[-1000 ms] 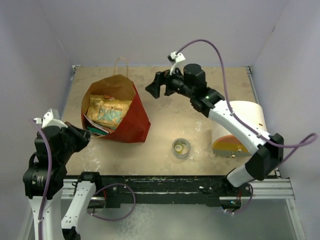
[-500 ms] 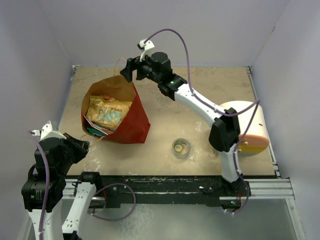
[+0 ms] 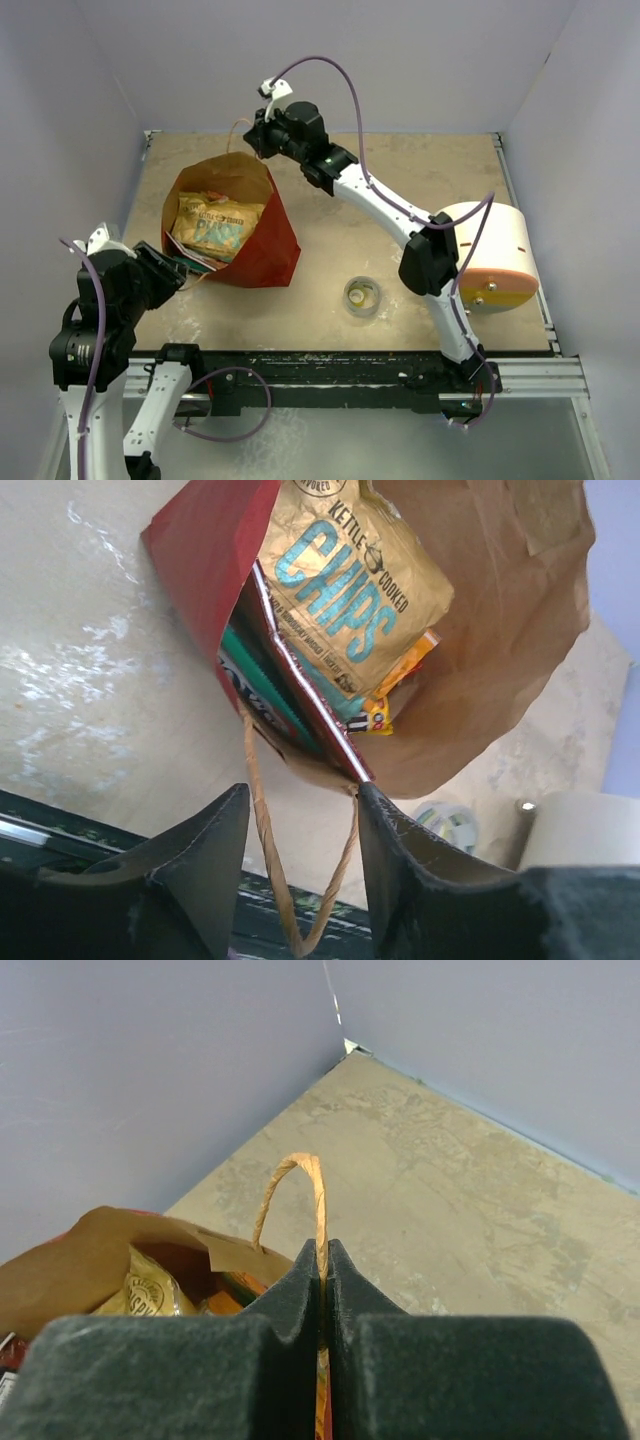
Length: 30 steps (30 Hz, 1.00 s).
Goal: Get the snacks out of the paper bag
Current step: Move the paper bag to the center of the board.
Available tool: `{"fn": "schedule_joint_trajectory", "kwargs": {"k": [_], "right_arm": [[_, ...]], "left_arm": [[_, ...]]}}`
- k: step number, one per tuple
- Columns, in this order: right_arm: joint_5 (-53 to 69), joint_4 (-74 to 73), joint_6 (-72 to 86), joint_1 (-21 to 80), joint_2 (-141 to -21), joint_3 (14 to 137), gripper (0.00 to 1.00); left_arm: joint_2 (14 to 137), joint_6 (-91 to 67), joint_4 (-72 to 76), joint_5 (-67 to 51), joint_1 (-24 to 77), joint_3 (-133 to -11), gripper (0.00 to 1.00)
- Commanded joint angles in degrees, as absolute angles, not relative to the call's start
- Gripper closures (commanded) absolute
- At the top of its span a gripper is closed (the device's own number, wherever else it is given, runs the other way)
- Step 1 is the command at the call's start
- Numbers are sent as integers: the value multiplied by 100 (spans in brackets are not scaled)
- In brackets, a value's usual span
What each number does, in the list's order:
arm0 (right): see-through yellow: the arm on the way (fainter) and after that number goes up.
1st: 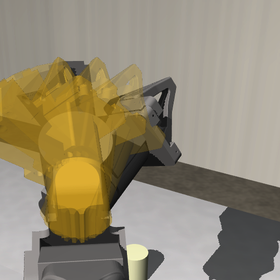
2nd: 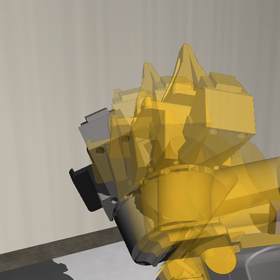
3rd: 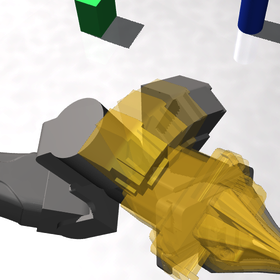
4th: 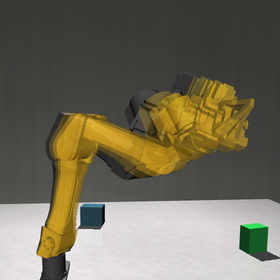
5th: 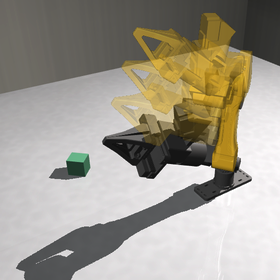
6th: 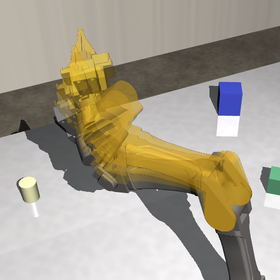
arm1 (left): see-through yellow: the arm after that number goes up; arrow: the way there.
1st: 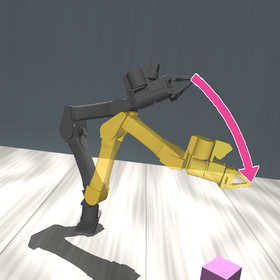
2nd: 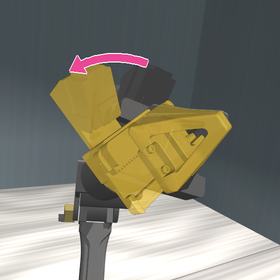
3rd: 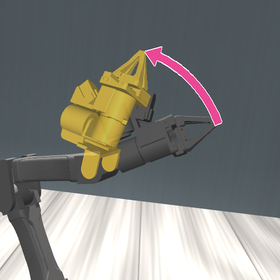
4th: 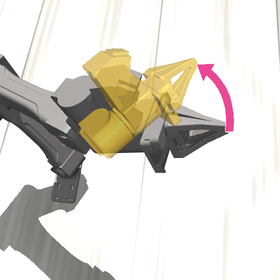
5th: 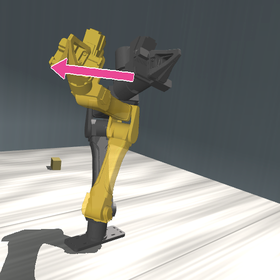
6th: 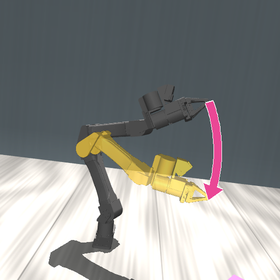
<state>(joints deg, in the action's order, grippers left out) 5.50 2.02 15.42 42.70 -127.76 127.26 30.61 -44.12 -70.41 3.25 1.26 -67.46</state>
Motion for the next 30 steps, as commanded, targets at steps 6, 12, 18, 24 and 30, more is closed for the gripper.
{"fn": "schedule_joint_trajectory", "kwargs": {"k": [6, 12, 18, 24, 30], "right_arm": [[386, 668, 1821, 4271, -11629, 12045, 100], [43, 558, 2051, 4271, -11224, 11699, 100], [-238, 379, 2439, 4267, -10445, 10829, 100], [-140, 394, 3194, 4271, -9592, 9696, 100], [357, 254, 3801, 4277, -9293, 9204, 100]], "left_arm": [[3531, -5414, -5870, -76, 101, -6417, 55], [4142, -5155, -5951, 602, 97, -7075, 81], [4765, -4614, -5937, 1593, 97, -7928, 85], [5566, -4254, -5316, 1657, 97, -8364, 85], [6310, -3703, -5050, 1962, 97, -9133, 87]]}}
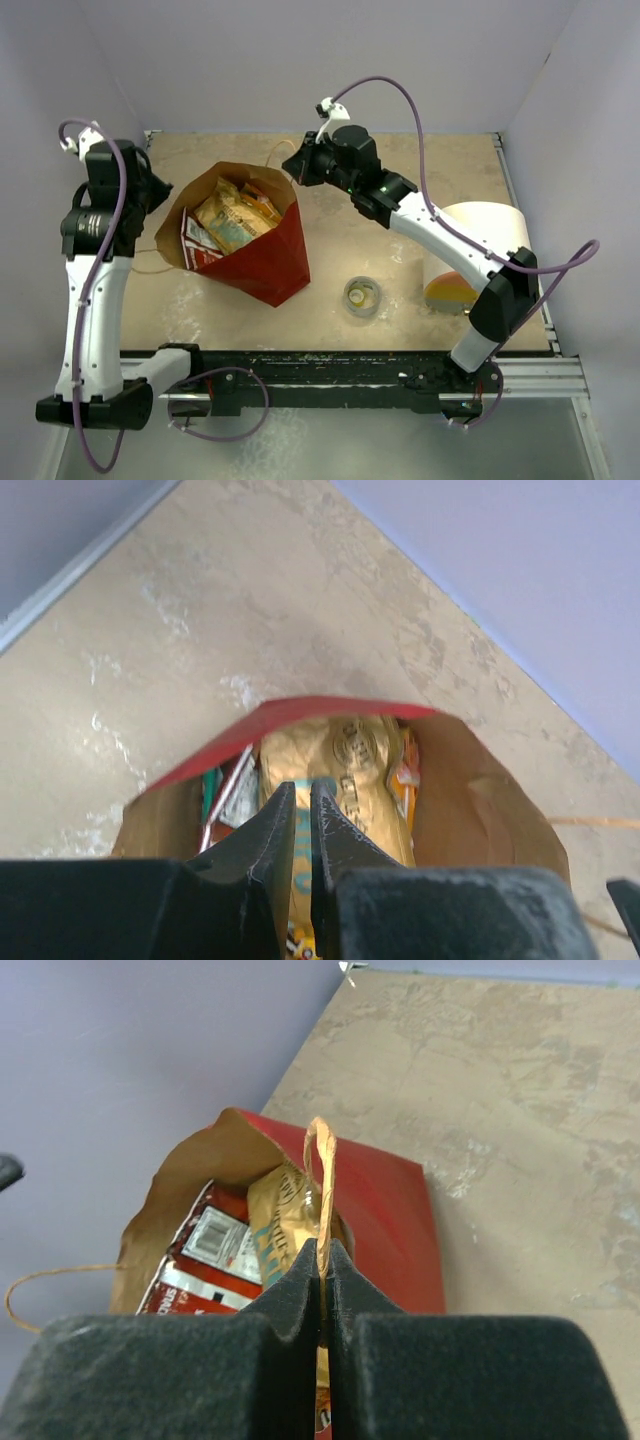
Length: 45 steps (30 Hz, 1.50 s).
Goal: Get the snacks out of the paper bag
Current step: Move the paper bag to the center of the board.
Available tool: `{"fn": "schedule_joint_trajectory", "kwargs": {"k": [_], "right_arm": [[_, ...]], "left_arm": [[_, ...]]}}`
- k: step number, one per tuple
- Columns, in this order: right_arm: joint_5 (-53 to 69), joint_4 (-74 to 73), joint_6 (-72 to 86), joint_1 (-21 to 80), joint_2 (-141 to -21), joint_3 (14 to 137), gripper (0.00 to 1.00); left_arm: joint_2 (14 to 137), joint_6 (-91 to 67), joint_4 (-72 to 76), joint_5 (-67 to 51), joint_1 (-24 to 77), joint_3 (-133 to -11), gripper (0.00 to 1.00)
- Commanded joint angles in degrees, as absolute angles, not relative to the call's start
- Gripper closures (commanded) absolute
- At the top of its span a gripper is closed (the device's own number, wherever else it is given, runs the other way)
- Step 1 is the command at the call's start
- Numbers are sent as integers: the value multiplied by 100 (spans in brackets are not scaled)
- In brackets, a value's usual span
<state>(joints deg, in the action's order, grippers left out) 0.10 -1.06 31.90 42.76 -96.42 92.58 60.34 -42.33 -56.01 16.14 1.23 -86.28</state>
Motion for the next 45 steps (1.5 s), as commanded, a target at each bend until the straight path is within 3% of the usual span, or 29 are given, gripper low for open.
{"fn": "schedule_joint_trajectory", "kwargs": {"k": [1, 4, 8, 14, 18, 24, 28, 30, 32, 33, 42, 45], "right_arm": [[416, 214, 3859, 4275, -9297, 9211, 100], [404, -66, 3841, 4271, -9350, 9331, 100], [-178, -301, 3563, 4263, -9152, 9232, 100], [-1013, -58, 3383, 4261, -8624, 8740, 100], [-1246, 203, 3399, 4261, -8309, 8353, 100], [-1608, 189, 3063, 4259, -8155, 8232, 100], [-1738, 220, 2975, 4249, -7991, 8097, 100], [-1733, 288, 2955, 4254, -7909, 8013, 100], [-1699, 347, 2933, 4254, -7857, 7960, 100], [-1697, 351, 2919, 4249, -7845, 7953, 100], [-1586, 413, 2947, 4248, -7752, 7820, 100], [-1554, 413, 2940, 4249, -7744, 7814, 100]], "left_arm": [[6354, -3632, -5009, 1934, 97, -9209, 87], [6316, -3433, -5103, 1630, 97, -9339, 81], [5845, -2949, -5506, 1479, 97, -9065, 47], [4800, -2681, -6228, 1189, 97, -8713, 11], [4587, -2744, -6729, 1043, 97, -8625, 2], [4433, -3195, -7190, 1525, 97, -7861, 1], [4476, -3117, -6710, 1606, 97, -7570, 0], [4787, -3045, -6540, 1577, 101, -7489, 9], [5213, -3001, -6601, 1423, 97, -7654, 32], [5371, -3004, -6611, 1424, 97, -7708, 38], [5773, -3015, -6073, 2243, 97, -7361, 30], [5930, -3045, -5886, 2341, 97, -7331, 34]]}}
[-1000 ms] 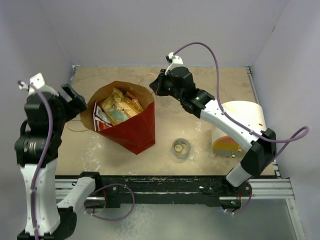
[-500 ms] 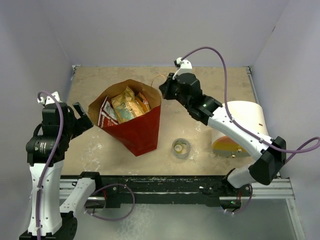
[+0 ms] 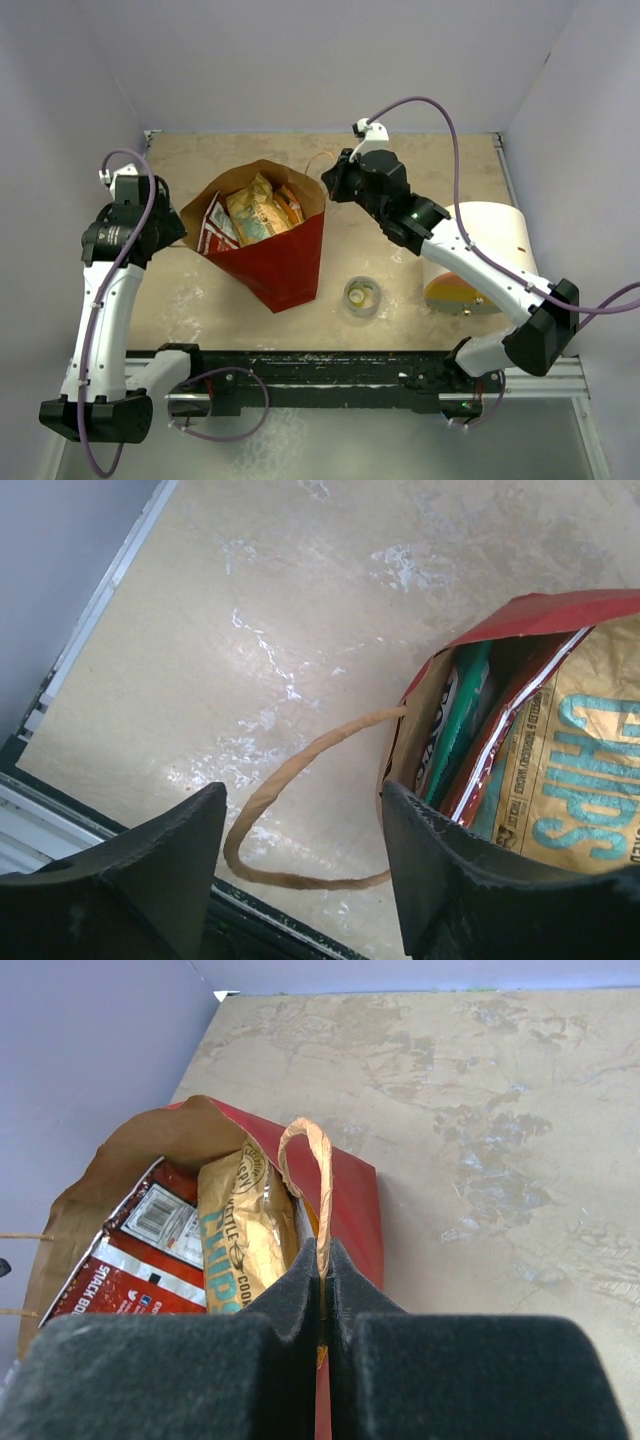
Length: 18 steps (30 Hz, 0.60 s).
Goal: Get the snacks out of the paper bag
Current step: Move the paper bag to the center of the board.
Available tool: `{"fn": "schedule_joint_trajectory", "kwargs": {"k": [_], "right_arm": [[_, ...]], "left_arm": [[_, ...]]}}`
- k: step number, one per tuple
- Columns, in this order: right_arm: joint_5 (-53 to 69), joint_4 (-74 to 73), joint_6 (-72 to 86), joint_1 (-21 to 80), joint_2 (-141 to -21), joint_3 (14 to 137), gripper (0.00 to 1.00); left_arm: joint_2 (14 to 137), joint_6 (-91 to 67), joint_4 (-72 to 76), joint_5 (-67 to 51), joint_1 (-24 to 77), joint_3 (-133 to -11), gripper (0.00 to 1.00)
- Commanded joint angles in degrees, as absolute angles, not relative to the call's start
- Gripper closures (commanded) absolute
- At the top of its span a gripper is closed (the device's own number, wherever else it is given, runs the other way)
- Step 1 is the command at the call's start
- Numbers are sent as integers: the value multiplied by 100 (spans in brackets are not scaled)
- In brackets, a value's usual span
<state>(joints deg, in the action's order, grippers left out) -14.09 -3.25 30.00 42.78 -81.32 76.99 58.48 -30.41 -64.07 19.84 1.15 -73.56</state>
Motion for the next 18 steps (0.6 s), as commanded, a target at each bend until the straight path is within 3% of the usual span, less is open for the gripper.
{"fn": "schedule_joint_trajectory", "kwargs": {"k": [1, 11, 14, 18], "right_arm": [[-1525, 432, 2944, 4249, -7732, 7803, 100], [-1440, 338, 2781, 4254, -7879, 7940, 100], [-1129, 347, 2630, 4254, -7958, 8015, 100], [-706, 421, 2349, 4262, -8118, 8305, 100]], "left_arm": [[5966, -3055, -5811, 2251, 97, -7327, 38], [6212, -3013, -5291, 2269, 97, -7075, 92], [6055, -3019, -5114, 2265, 97, -7249, 99], [6079, -3020, -5161, 2528, 97, -8023, 100]]}}
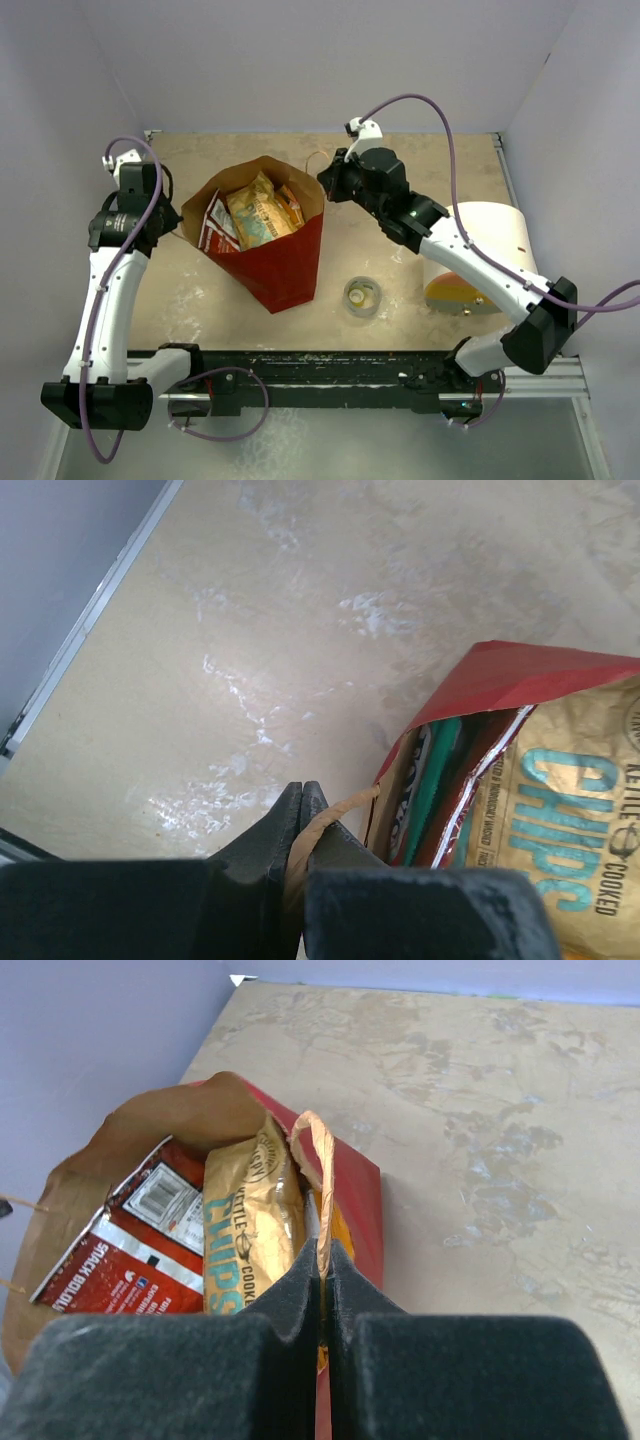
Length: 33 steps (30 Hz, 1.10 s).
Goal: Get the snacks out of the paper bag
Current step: Move the paper bag to the center of the board.
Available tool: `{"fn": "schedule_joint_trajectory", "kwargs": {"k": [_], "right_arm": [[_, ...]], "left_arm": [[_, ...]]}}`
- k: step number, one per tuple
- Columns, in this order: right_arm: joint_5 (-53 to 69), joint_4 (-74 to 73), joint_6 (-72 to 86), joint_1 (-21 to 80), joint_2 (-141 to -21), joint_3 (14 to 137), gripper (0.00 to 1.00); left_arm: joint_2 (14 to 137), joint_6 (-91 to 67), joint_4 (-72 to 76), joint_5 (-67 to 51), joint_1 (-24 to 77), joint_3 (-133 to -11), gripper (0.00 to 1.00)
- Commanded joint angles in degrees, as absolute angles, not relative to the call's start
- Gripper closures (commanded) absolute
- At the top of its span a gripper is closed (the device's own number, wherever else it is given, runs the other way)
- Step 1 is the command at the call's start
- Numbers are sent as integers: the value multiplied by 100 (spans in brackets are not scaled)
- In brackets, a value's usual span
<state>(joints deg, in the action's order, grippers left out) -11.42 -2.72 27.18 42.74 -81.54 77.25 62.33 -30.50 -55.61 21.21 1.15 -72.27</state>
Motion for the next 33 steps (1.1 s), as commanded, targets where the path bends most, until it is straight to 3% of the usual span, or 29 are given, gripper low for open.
{"fn": "schedule_joint_trajectory", "kwargs": {"k": [1, 21, 25, 33], "right_arm": [[-548, 487, 2384, 4258, -8133, 8314, 100], [556, 1761, 4690, 4726, -9694, 9190, 100], [628, 1990, 5085, 5002, -9977, 9236, 100], [339, 2358, 5074, 5326, -9694, 7849, 100]], "left_arm": [[6070, -3074, -5106, 2586, 97, -8099, 100], [6723, -1875, -3619, 3665, 79, -9772, 100], [6508, -1341, -3120, 3988, 59, -9280, 100], [5612, -972, -1985, 1993, 44, -7709, 100]]}}
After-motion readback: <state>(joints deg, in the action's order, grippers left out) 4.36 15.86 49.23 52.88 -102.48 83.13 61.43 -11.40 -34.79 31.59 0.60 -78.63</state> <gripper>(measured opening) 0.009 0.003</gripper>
